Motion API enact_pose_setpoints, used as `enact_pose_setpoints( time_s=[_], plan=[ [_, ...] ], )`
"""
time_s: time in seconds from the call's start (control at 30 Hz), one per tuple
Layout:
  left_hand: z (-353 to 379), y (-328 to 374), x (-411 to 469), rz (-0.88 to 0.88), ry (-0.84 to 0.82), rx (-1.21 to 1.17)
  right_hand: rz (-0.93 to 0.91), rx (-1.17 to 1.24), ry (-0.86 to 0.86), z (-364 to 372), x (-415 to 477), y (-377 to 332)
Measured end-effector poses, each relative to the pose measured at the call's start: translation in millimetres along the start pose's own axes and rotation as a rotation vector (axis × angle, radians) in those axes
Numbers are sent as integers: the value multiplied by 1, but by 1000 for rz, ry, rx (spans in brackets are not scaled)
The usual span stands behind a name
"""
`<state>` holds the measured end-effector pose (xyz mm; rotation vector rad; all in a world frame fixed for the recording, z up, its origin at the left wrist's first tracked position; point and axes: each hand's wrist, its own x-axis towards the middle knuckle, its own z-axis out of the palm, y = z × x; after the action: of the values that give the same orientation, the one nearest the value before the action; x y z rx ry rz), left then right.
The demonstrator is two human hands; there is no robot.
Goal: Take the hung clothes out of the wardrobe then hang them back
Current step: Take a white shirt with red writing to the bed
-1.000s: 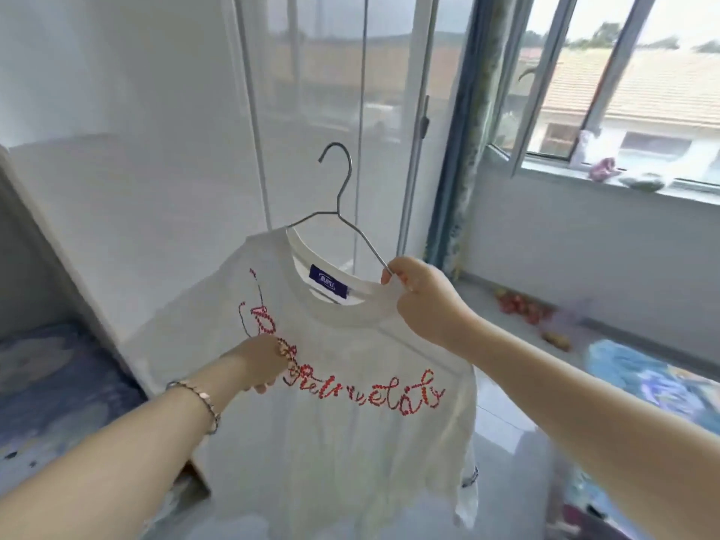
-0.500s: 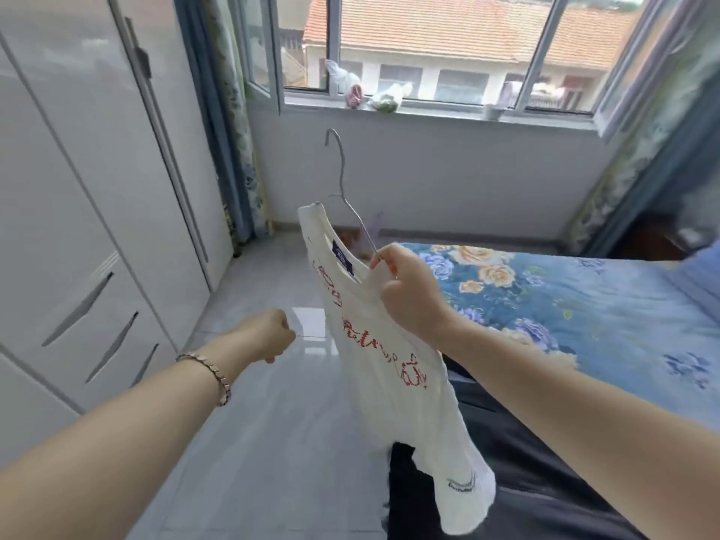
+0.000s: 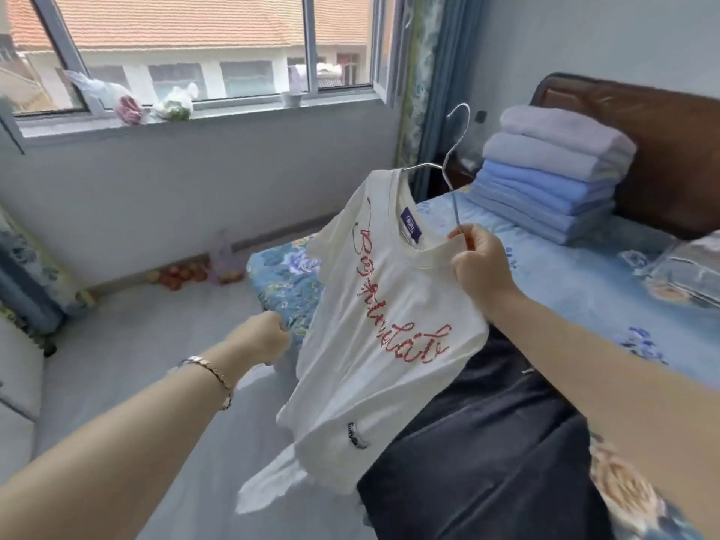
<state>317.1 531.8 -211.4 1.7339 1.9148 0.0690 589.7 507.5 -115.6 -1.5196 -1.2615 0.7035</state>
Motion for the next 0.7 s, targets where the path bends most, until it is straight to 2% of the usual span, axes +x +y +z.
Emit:
enact_pose_setpoints(
  time_s=[0.27, 0.7],
  plan=[
    [46, 90, 50, 152, -127, 34, 75, -226, 177, -111, 41, 133],
    [171, 218, 163, 72, -294, 99, 461, -631, 111, -187, 125, 412]
  ],
)
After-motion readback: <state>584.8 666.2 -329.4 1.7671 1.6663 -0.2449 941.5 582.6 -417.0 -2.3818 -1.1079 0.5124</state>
